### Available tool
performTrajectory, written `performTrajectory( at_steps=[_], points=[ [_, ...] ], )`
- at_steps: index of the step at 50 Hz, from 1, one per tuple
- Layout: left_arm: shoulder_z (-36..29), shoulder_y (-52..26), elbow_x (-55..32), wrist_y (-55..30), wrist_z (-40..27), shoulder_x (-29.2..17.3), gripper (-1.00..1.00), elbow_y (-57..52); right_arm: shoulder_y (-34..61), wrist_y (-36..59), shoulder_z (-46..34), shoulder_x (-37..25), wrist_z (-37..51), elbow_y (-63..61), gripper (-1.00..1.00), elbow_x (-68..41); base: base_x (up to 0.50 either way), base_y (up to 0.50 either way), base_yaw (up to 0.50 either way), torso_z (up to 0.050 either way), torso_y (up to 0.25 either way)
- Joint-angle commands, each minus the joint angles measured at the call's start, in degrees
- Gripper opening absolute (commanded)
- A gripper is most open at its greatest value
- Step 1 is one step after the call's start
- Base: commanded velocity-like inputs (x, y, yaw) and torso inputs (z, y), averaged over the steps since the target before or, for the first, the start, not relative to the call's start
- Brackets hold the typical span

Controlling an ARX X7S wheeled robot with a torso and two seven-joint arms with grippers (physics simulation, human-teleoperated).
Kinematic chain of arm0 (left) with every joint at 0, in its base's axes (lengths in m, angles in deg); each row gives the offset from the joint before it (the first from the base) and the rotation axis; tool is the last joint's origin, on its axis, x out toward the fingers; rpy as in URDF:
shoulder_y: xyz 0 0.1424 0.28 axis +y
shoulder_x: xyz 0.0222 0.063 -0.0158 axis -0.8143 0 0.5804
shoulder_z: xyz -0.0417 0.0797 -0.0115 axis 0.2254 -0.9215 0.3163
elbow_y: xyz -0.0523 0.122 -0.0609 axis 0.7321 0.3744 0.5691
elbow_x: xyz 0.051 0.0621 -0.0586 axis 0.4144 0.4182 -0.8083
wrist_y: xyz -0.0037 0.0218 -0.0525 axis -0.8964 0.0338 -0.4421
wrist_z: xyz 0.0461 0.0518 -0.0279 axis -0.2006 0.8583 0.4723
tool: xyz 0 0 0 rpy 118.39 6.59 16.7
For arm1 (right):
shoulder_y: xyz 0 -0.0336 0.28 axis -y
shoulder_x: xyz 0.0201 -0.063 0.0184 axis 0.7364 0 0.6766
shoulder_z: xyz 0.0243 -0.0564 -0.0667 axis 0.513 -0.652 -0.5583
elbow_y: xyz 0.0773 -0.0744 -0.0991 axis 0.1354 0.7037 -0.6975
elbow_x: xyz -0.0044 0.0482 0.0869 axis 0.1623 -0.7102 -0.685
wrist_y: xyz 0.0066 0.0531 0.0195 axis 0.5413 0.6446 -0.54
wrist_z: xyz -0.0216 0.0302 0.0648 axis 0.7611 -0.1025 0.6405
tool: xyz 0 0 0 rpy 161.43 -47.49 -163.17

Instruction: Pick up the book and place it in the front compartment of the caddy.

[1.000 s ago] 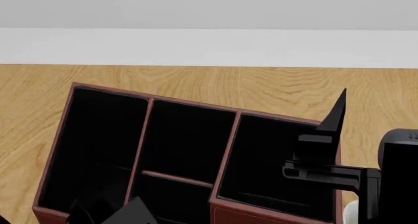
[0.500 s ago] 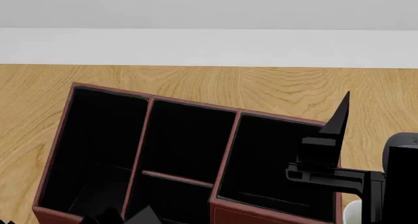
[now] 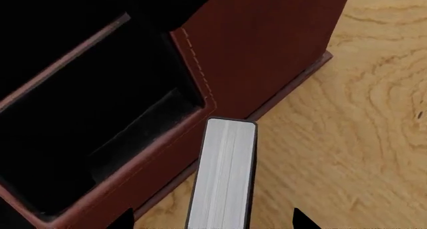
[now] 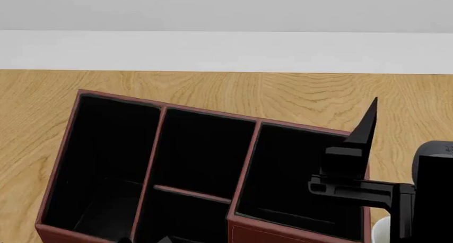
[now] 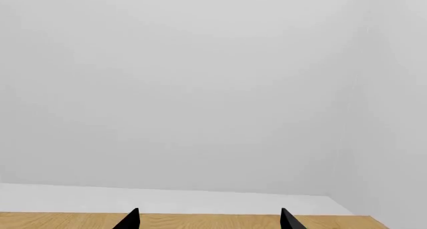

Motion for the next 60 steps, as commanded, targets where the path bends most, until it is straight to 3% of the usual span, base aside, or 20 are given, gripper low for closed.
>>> performTrajectory(
  at_steps=[1,18,19,31,60],
  points=[
    [-0.97,0.34,2.09,0.61,1.92,-0.15,1.00,0.77,0.82,0.07,-0.36,-0.25,0.33,0.23,1.00,-0.58,0.00,0.00,0.00,0.000,0.000],
    [-2.65,-0.06,7.09,1.76,6.19,-1.23,1.00,2.99,1.12,-0.25,-0.78,-0.52,0.29,0.39,1.00,-0.58,0.00,0.00,0.00,0.000,0.000],
    [-2.75,-0.01,7.18,1.79,6.20,-1.26,-1.00,2.98,1.10,-0.28,-0.80,-0.51,0.33,0.36,1.00,-0.61,0.00,0.00,0.00,0.000,0.000],
    [-2.71,-0.93,3.99,0.87,4.10,-1.41,-1.00,1.49,0.59,-0.83,-0.52,-0.93,0.64,-0.08,1.00,-0.92,0.00,0.00,0.00,0.000,0.000],
    [-3.81,-10.85,-17.61,-1.51,-10.61,-4.67,-1.00,-6.27,0.99,-1.55,-0.53,-1.53,1.77,-0.68,1.00,-2.30,0.00,0.00,0.00,0.000,0.001]
  ],
)
